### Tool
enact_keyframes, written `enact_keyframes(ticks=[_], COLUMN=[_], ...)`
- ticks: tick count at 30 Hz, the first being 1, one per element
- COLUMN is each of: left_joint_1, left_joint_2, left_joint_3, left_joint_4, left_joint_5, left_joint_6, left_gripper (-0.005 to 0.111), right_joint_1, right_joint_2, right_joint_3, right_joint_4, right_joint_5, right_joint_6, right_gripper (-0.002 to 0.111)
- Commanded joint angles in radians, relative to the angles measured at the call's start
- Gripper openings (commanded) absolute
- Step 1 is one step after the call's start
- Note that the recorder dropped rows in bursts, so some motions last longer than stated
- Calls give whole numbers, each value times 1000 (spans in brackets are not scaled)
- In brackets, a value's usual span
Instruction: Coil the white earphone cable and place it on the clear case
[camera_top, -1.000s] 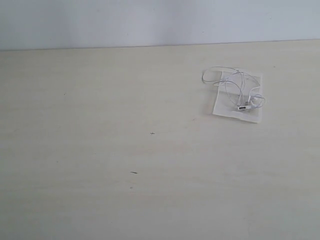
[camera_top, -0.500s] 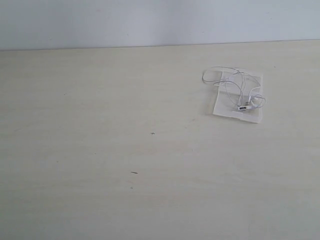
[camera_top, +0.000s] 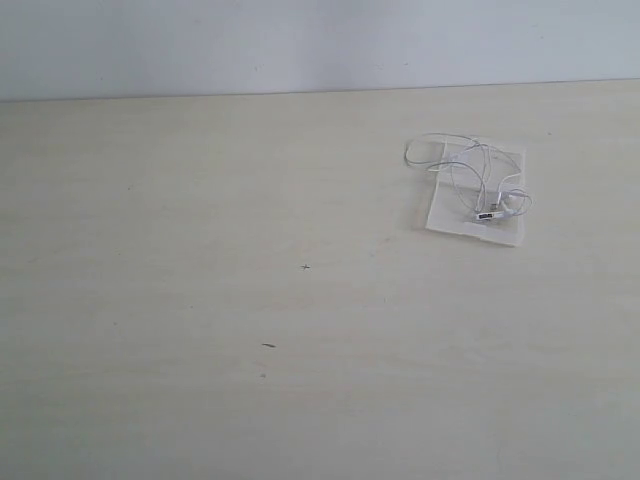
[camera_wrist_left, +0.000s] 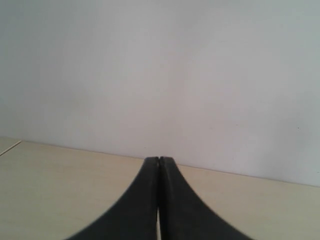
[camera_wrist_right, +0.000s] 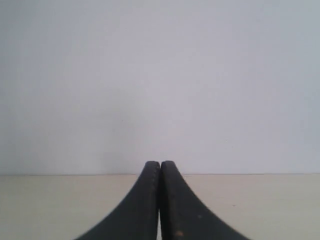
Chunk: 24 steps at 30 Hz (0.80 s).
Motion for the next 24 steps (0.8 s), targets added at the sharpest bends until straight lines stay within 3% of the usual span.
enact_keyframes(ticks=[1,13,24], left_joint_1=[0,0,0], left_joint_2=[-6,-6,-6], left_joint_3=[4,4,4], left_joint_4=[1,1,1], left_joint_5=[4,4,4], left_joint_6=[6,6,9], left_gripper=[0,0,0], right_joint_1=[-59,-76,-76], right_joint_2=[-80,-191,-191], right_joint_3=[72,72,72], right_joint_4=[0,4,2], right_joint_5=[-57,169,162], right_joint_6=[-42,-111,-111], right_gripper=[0,0,0])
